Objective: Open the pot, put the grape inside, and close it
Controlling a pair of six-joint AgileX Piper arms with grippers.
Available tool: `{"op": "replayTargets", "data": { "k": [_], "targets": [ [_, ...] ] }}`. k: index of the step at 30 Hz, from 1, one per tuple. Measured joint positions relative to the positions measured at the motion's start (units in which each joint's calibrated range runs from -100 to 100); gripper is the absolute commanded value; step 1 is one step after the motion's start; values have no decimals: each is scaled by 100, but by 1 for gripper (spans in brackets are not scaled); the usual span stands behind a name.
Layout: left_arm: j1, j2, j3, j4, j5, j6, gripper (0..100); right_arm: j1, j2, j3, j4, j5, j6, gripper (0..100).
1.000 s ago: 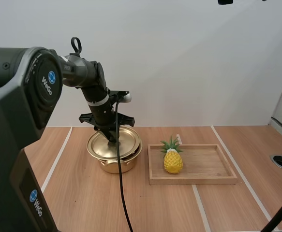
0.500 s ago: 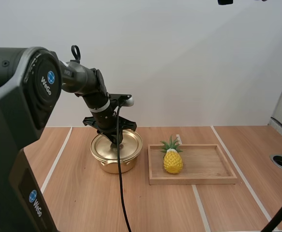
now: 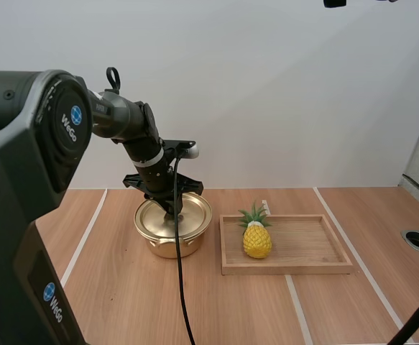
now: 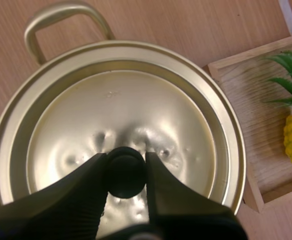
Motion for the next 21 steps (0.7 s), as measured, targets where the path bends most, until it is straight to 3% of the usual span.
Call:
{"op": "replayTargets", "data": {
  "k": [4, 10, 21],
  "targets": [
    [0, 0, 0, 0, 16, -46, 30, 0, 0, 0, 0, 79, 0, 100],
    [0, 11, 0, 48, 229, -75, 97, 0, 0, 0, 0, 131, 0, 100],
    [0, -125, -268, 134, 593, -85, 100, 0, 0, 0, 0, 131, 0, 100]
  ]
}}
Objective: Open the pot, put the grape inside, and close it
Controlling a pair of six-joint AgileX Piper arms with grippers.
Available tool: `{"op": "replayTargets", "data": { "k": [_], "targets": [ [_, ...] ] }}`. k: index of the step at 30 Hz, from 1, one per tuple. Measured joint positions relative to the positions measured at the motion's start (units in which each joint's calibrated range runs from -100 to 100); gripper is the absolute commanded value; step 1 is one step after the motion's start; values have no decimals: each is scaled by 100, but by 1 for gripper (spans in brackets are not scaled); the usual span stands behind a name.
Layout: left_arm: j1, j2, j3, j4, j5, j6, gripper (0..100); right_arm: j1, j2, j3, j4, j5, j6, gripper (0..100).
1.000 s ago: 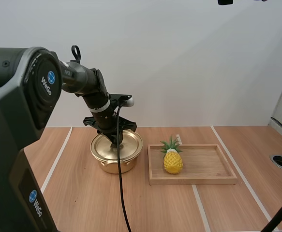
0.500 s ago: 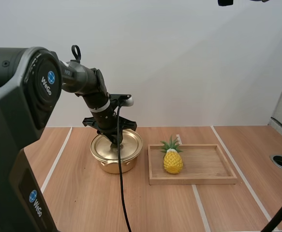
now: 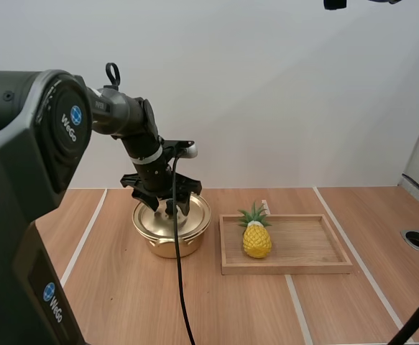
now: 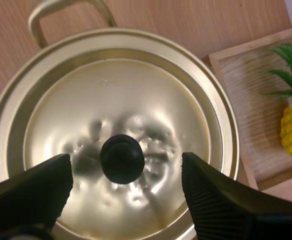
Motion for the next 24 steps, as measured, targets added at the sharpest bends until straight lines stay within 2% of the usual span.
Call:
{"op": "replayTargets", "data": {
  "k": [12, 24],
  "targets": [
    [0, -494, -656, 25, -2, -140, 100, 0, 0, 0, 0, 0, 0, 100],
    [0, -1089, -1966, 351, -113, -151, 100, 0, 0, 0, 0, 0, 0, 100]
  ]
}}
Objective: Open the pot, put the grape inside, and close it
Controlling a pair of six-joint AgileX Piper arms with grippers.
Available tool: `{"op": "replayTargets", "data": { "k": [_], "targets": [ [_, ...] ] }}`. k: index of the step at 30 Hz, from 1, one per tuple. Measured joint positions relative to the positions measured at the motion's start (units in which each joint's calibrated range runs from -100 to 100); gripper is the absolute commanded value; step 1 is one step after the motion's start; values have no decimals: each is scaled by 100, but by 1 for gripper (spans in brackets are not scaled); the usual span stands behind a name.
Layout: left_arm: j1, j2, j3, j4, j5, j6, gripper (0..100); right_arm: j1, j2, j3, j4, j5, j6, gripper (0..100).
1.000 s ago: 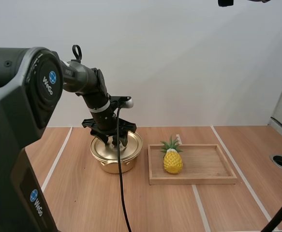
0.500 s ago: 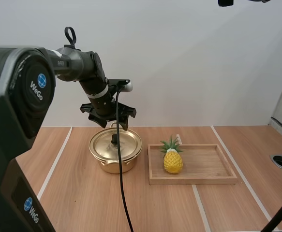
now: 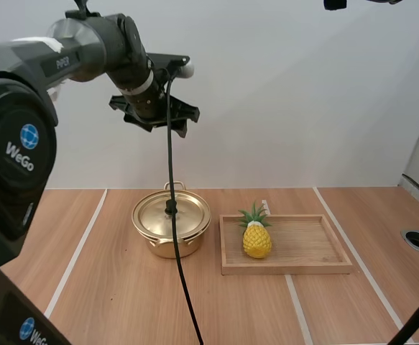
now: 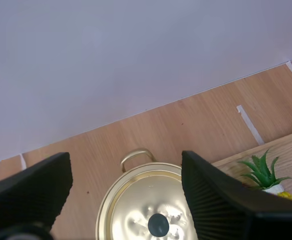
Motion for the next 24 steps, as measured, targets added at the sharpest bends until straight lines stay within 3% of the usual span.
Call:
{"op": "replayTargets", "data": {
  "k": [10, 23, 24],
  "targets": [
    [0, -492, -1313, 901, 14, -561, 100, 0, 0, 0, 0, 0, 0, 100],
    [0, -1698, -1707, 1014, -697, -995, 100, 0, 0, 0, 175, 0, -137, 100],
    [0, -1808, -1707, 1014, -760, -998, 88, 0, 0, 0, 218, 0, -223, 100]
  ]
}}
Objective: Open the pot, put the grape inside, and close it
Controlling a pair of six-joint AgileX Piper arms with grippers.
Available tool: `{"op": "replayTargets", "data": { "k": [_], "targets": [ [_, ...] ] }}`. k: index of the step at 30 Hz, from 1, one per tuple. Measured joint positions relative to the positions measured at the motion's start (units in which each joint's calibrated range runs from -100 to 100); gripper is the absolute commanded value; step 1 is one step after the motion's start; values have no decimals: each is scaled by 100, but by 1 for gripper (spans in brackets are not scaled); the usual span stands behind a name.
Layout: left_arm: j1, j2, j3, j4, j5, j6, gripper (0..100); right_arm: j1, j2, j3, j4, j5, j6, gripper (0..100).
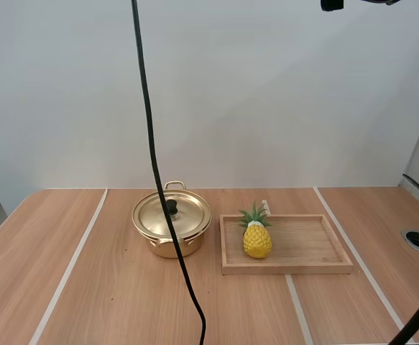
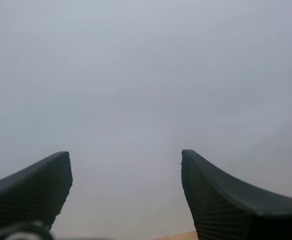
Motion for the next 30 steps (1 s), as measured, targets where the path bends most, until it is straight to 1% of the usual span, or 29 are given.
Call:
{"op": "replayTargets", "data": {
  "k": [1, 2, 3, 4, 5, 6, 7, 13, 16, 19, 23, 27, 30],
  "targets": [
    [0, -110, 0, 0, -44, -9, 75, 0, 0, 0, 57, -39, -109, 100],
    [0, -215, 0, 0, -86, -9, 58, 0, 0, 0, 125, -82, -215, 94],
    [0, -320, -11, 0, -86, -9, 41, 0, 0, 0, 179, -147, -306, 76],
    [0, -404, -11, 0, -103, -23, 23, 0, 0, 0, 220, -173, -352, 60],
    [0, -501, -11, 0, -117, -31, 6, 0, 0, 0, 272, -208, -386, 39],
    [0, -588, -11, 23, -138, -49, 0, 0, 0, 0, 318, -230, -387, 16],
    [0, -669, -11, 68, -137, -63, 0, 0, 0, 0, 359, -246, -373, 0],
    [0, -983, -26, 475, -71, -179, 0, 0, 0, 0, 380, -265, -3, 0],
    [0, -1082, -26, 530, 240, -334, 0, 0, 0, 0, 380, -265, 20, 0],
    [0, -1271, 49, 530, 230, -489, 0, 0, -21, 0, 380, -301, 31, 0],
    [0, -1742, 447, 541, -364, -517, 0, 0, -252, 69, 392, -841, 31, 0],
    [0, -2347, 1064, 541, -1355, -526, 0, 0, -787, 351, 473, -1698, 31, 0],
    [0, -2816, 1676, 541, -2017, -526, 0, 0, -1219, 628, 603, -2048, 31, 0]
  ]
}}
